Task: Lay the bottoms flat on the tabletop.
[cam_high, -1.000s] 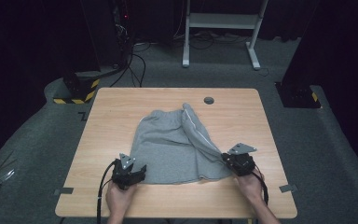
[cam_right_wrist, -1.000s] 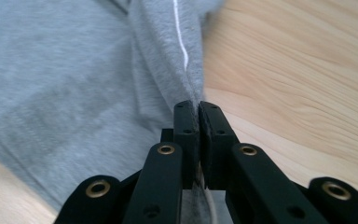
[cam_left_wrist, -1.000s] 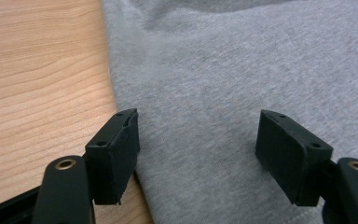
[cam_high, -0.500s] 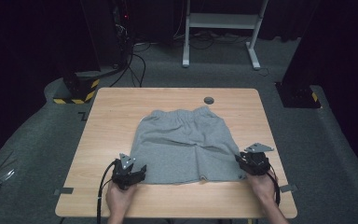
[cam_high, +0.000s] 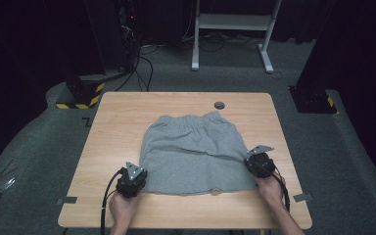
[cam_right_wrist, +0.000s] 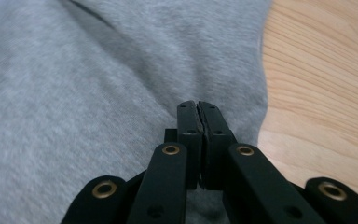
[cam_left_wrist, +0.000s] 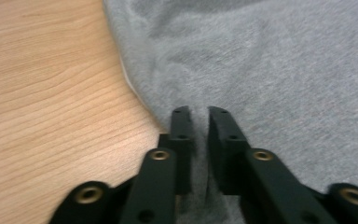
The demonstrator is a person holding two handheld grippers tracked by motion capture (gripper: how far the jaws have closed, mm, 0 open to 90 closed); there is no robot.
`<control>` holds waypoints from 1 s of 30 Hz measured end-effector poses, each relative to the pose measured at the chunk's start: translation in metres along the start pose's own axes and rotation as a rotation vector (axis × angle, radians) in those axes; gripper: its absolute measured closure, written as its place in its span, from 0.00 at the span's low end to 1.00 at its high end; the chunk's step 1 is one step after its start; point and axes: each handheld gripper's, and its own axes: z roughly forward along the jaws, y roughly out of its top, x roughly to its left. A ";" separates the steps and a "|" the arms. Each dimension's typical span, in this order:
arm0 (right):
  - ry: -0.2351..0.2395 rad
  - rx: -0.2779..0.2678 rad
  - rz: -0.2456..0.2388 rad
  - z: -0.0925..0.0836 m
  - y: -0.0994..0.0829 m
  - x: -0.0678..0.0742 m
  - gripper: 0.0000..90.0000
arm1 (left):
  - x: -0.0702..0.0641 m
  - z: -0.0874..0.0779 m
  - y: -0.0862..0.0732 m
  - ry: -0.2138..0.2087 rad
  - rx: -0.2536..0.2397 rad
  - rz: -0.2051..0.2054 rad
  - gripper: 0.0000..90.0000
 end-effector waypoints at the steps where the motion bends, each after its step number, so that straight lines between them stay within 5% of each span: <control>1: 0.000 0.000 0.000 0.000 0.000 0.000 0.98 | 0.002 -0.001 0.002 -0.009 0.020 0.005 0.94; 6: -0.004 -0.060 0.005 -0.015 -0.002 0.005 0.95 | 0.010 -0.012 0.004 0.006 0.023 -0.027 0.96; 8: 0.033 -0.105 -0.014 -0.019 0.002 0.015 0.90 | 0.008 -0.013 0.005 -0.008 0.017 -0.028 0.93; 10: 0.119 -0.140 -0.052 -0.018 0.009 0.033 0.83 | 0.002 -0.014 0.008 -0.031 0.001 -0.014 0.86; 12: 0.179 -0.144 -0.110 -0.008 0.020 0.057 0.73 | -0.003 -0.012 0.012 -0.038 -0.008 0.000 0.71; 16: 0.238 -0.120 -0.109 0.009 0.029 0.077 0.65 | -0.013 -0.005 0.019 -0.075 0.002 -0.006 0.57; 18: 0.240 -0.092 -0.125 0.018 0.031 0.085 0.68 | -0.015 -0.002 0.022 -0.085 0.004 -0.016 0.53; 22: 0.278 -0.074 -0.212 0.017 0.028 0.096 0.94 | -0.021 0.001 0.024 -0.092 0.020 -0.011 0.52; 24: 0.300 -0.055 -0.294 0.010 0.025 0.104 0.95 | -0.024 0.003 0.026 -0.106 0.026 -0.009 0.53; 26: 0.311 -0.053 -0.320 0.005 0.022 0.108 0.94 | -0.026 0.006 0.027 -0.115 0.040 -0.009 0.54; 30: 0.277 -0.085 -0.240 0.008 0.021 0.103 0.79 | -0.031 0.013 0.025 -0.116 0.083 0.014 0.63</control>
